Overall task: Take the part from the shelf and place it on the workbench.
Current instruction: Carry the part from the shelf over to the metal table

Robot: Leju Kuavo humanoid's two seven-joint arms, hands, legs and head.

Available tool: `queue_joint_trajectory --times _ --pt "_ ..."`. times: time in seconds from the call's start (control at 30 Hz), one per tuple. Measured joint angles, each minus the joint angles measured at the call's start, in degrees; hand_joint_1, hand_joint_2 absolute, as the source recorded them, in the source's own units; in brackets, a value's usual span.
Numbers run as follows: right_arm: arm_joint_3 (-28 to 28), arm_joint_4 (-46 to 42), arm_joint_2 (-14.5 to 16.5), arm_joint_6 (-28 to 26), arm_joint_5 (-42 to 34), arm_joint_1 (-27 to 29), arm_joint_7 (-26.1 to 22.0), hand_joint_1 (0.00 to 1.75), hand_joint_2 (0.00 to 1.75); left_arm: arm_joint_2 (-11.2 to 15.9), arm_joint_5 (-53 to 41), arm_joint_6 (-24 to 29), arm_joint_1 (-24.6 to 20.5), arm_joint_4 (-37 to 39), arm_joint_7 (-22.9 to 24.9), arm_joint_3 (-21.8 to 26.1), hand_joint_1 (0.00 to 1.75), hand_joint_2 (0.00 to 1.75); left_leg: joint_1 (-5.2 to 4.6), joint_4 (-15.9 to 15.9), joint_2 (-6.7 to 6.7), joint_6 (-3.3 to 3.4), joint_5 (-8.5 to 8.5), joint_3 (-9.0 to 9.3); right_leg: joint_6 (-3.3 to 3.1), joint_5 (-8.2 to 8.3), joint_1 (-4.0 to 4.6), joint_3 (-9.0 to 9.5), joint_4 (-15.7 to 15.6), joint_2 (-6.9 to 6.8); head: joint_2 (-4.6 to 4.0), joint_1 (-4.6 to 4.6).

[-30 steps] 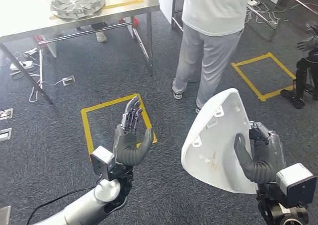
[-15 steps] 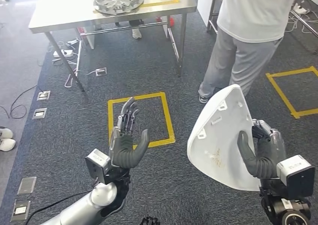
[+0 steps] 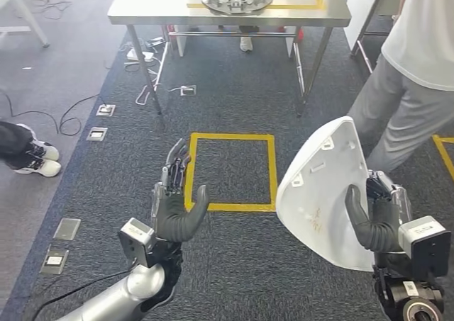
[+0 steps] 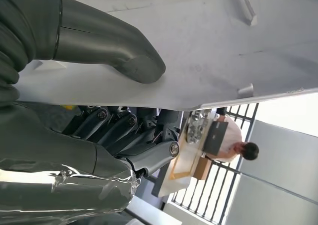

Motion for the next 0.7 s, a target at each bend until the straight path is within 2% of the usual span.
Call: queue_joint_trajectory --times 0.03,0.07,0.13,0.17,0.2,0.23,0.27,0.3,0.33,0.37,0.4,0.43,0.47,0.5,0.53,0.57,0.63,0.67,0.7 --pt "-0.1 0.2 -0.1 -0.1 -0.1 0.1 0.0 1.75 1.75 0.1 0.0 0.3 0.2 -0.1 0.0 0.0 0.00 1.75 -0.03 0.1 -0.90 -0.01 -0.01 0.06 -0.12 1.37 -0.02 0.06 -0.9 0.09 0.00 0.01" --pt "-0.2 0.3 -0.1 -0.2 -0.1 0.2 0.0 1.75 1.75 0.2 0.0 0.6 0.4 -0.1 0.0 0.0 0.00 1.75 -0.03 0.1 -1.76 -0.05 -0.04 0.14 -0.28 3.63 -0.05 1.11 -3.8 0.41 0.00 0.02" --pt "-0.4 0.4 -0.1 -0.3 -0.2 0.2 0.0 1.75 1.75 0.3 0.1 1.3 0.5 -0.3 0.0 0.0 0.00 1.75 -0.03 0.4 -3.35 -0.29 -0.09 0.12 -0.62 7.68 -0.30 4.05 -11.6 3.01 0.00 0.03" --pt "-0.5 0.4 -0.1 -0.3 -0.3 0.2 0.0 1.75 1.75 0.4 0.3 1.6 0.5 -0.4 0.0 0.0 0.00 1.75 -0.01 0.5 -4.05 -0.54 -0.04 -0.09 -0.73 8.47 -0.41 5.21 -14.4 4.28 0.00 0.07" --pt "-0.5 0.4 -0.1 -0.4 -0.3 0.3 -0.1 1.75 1.75 0.5 0.4 1.8 0.6 -0.4 0.1 0.0 0.00 1.75 0.06 0.6 -4.75 -0.87 0.11 -0.39 -0.83 8.54 -0.43 5.90 -15.8 5.17 0.00 0.09" --pt "-0.6 0.5 -0.2 -0.4 -0.3 0.4 -0.1 1.75 1.75 0.6 0.5 2.0 0.8 -0.5 0.1 0.0 0.00 1.75 0.14 0.6 -5.46 -1.28 0.36 -0.68 -0.93 8.33 -0.38 6.25 -16.2 5.11 0.00 0.12" --pt "-0.6 0.5 -0.2 -0.4 -0.4 0.4 -0.1 1.75 1.75 0.8 0.6 2.0 1.0 -0.6 0.1 0.0 0.00 1.75 0.19 0.4 -6.14 -1.69 0.60 -0.89 -1.16 8.27 -0.42 6.54 -16.5 4.49 0.00 0.14" --pt "-0.6 0.5 -0.1 -0.4 -0.4 0.4 -0.1 1.75 1.75 1.1 0.7 2.1 1.2 -0.7 0.2 0.0 0.00 1.75 0.12 0.6 -5.73 -2.05 0.53 -1.11 -1.42 8.47 -0.48 6.78 -16.7 3.76 0.00 0.09" --pt "-0.6 0.5 -0.1 -0.5 -0.4 0.4 -0.2 1.75 1.75 1.3 0.7 2.1 1.3 -0.8 0.1 0.0 0.00 1.75 -0.05 1.7 -4.34 -2.34 -0.16 -1.68 -1.72 8.67 -0.58 6.97 -17.0 2.95 0.00 -0.16" --pt "-0.6 0.5 -0.1 -0.5 -0.4 0.4 -0.2 1.75 1.75 1.4 0.8 2.1 1.3 -0.9 0.2 0.0 0.00 1.75 -0.21 4.0 -2.40 -2.56 -1.52 -2.85 -1.99 8.83 -0.65 7.13 -17.3 2.05 0.00 -0.44" --pt "-0.7 0.5 -0.1 -0.6 -0.4 0.4 -0.2 1.75 1.75 1.6 0.8 2.1 1.3 -0.9 0.2 0.0 0.00 1.75 -0.22 7.6 -0.15 -2.73 -3.39 -4.61 -2.14 8.90 -0.52 7.22 -17.4 1.16 0.00 -0.69" --pt "-0.7 0.5 -0.2 -0.7 -0.4 0.5 -0.2 1.75 1.75 1.7 0.8 2.1 1.3 -1.0 0.2 0.0 0.00 1.75 -0.15 11.9 1.20 -2.88 -5.27 -6.72 -2.27 8.90 -0.40 7.21 -17.5 0.29 0.00 -0.94" --pt "-0.7 0.5 -0.2 -0.8 -0.4 0.5 -0.2 1.75 1.75 1.7 0.8 2.1 1.4 -1.0 0.2 0.0 0.00 1.75 -0.04 15.6 1.78 -3.00 -6.57 -8.60 -2.33 8.86 -0.30 7.19 -17.5 -0.59 0.00 -0.98" --pt "-0.7 0.5 -0.2 -0.8 -0.4 0.6 -0.2 1.75 1.75 1.8 0.8 2.1 1.5 -1.0 0.2 0.0 0.00 1.75 0.04 17.6 2.00 -3.06 -6.88 -9.63 -2.35 8.80 -0.25 7.21 -17.5 -1.47 0.00 -1.02" --pt "-0.7 0.6 -0.1 -0.8 -0.4 0.6 -0.2 1.75 1.75 1.8 0.8 2.1 1.5 -1.0 0.2 0.0 0.00 1.75 0.08 17.2 2.12 -3.05 -6.12 -9.41 -2.35 8.72 -0.23 7.26 -17.5 -2.34 0.00 -1.07" --pt "-0.7 0.6 -0.1 -0.8 -0.4 0.6 -0.2 1.75 1.75 1.9 0.8 2.1 1.6 -1.0 0.3 0.0 0.00 1.75 0.09 14.4 2.41 -2.96 -4.49 -7.87 -2.28 8.61 -0.22 7.36 -17.5 -3.16 0.00 -1.14" --pt "-0.7 0.6 -0.1 -0.9 -0.4 0.6 -0.2 1.75 1.75 2.0 0.8 2.1 1.5 -1.1 0.3 0.0 0.00 1.75 -0.21 5.8 4.58 -2.52 -1.16 -3.04 -1.96 8.25 0.02 7.66 -17.4 -4.53 0.00 -1.34" --pt "-0.7 0.6 -0.1 -0.9 -0.5 0.5 -0.1 1.75 1.75 2.0 0.8 2.1 1.5 -1.1 0.3 0.0 0.00 1.75 -0.35 2.6 5.53 -2.15 -0.30 -1.30 -1.74 8.05 0.22 7.67 -17.4 -4.99 0.00 -1.35" --pt "-0.8 0.6 -0.1 -0.9 -0.5 0.5 -0.1 1.75 1.75 2.1 0.8 2.1 1.5 -1.2 0.3 0.0 0.00 1.75 -0.53 1.0 6.18 -1.75 -0.11 -0.40 -1.48 7.84 0.41 7.72 -17.4 -5.37 0.00 -1.24"
